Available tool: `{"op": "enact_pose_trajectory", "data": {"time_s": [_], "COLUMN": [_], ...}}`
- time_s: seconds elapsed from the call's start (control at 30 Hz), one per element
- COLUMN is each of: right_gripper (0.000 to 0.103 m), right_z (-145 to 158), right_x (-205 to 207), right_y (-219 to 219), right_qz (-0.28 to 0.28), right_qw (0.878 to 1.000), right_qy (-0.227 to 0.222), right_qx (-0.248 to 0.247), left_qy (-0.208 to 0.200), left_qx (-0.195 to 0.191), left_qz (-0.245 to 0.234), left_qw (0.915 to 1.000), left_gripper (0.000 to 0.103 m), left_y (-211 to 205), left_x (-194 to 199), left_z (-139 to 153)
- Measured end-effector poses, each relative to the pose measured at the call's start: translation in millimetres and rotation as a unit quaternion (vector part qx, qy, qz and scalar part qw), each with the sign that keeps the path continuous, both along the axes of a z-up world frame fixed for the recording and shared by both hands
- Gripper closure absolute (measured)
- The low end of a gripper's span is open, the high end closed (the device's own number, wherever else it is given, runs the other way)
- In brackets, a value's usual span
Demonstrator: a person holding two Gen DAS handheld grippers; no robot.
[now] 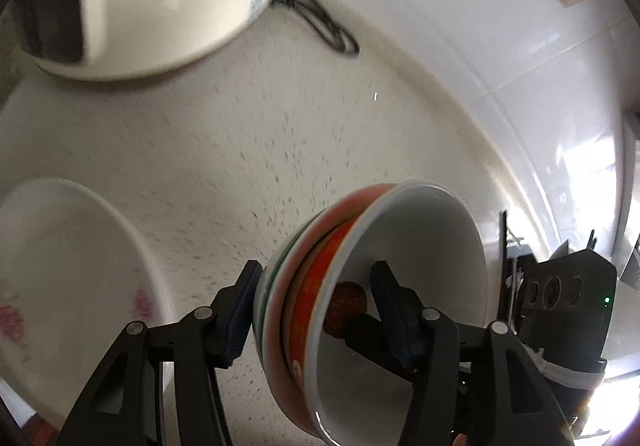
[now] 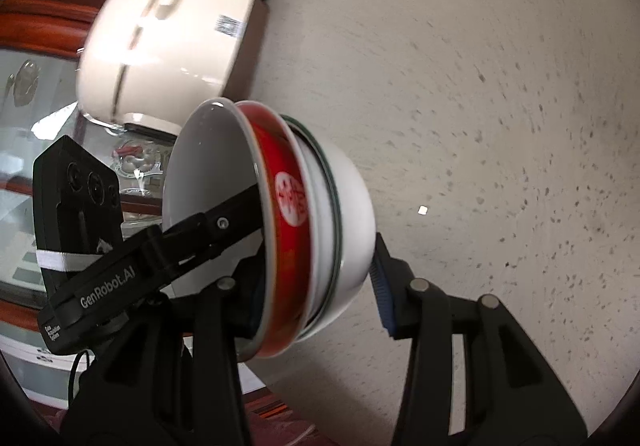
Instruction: Organize plates and bowls
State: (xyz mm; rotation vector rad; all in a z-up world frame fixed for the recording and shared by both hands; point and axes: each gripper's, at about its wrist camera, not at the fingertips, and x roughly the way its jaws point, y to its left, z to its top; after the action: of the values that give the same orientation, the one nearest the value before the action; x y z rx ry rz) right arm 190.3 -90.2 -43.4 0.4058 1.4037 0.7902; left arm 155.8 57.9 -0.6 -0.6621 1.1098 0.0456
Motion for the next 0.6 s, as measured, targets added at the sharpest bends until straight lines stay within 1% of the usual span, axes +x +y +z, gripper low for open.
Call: {"op": "enact_pose_trajectory", "data": {"time_s": [0.07, 0.17, 0.27, 0.43, 0.5, 0.6], "right_gripper": [0.055, 0.055, 0.055, 0.055, 0.055, 0.055], "right_z": [15, 29, 36, 36, 34, 30], "right_x": [-2, -8, -16, -32, -38, -48], "right_y": [10, 33, 57, 106, 122, 136], "right_qz": [0.014, 0.04, 0.07, 0.125, 0.141, 0.159], "right_qw": [1.0, 0.999, 0.997, 0.992, 0.99, 0.987], "right_qy": [-0.012, -0.017, -0.013, -0.01, -0.007, -0.004], "right_qx": [0.008, 0.012, 0.014, 0.012, 0.01, 0.004], "left_qy": [-0.009, -0.013, -0.01, -0.005, -0.002, -0.001], "left_qx": [0.003, 0.003, 0.003, -0.002, -0.004, -0.011], "left_qz": [0.02, 0.054, 0.092, 0.146, 0.159, 0.171], "left_qw": [0.9998, 0.9984, 0.9957, 0.9893, 0.9873, 0.9851], "left_gripper": [0.047, 0.047, 0.047, 0.047, 0.047, 0.047], "left_y": [10, 33, 59, 96, 102, 113], "left_x": [-11, -32, -56, -93, -101, -114], "left_z": [12, 24, 29, 26, 21, 14]}}
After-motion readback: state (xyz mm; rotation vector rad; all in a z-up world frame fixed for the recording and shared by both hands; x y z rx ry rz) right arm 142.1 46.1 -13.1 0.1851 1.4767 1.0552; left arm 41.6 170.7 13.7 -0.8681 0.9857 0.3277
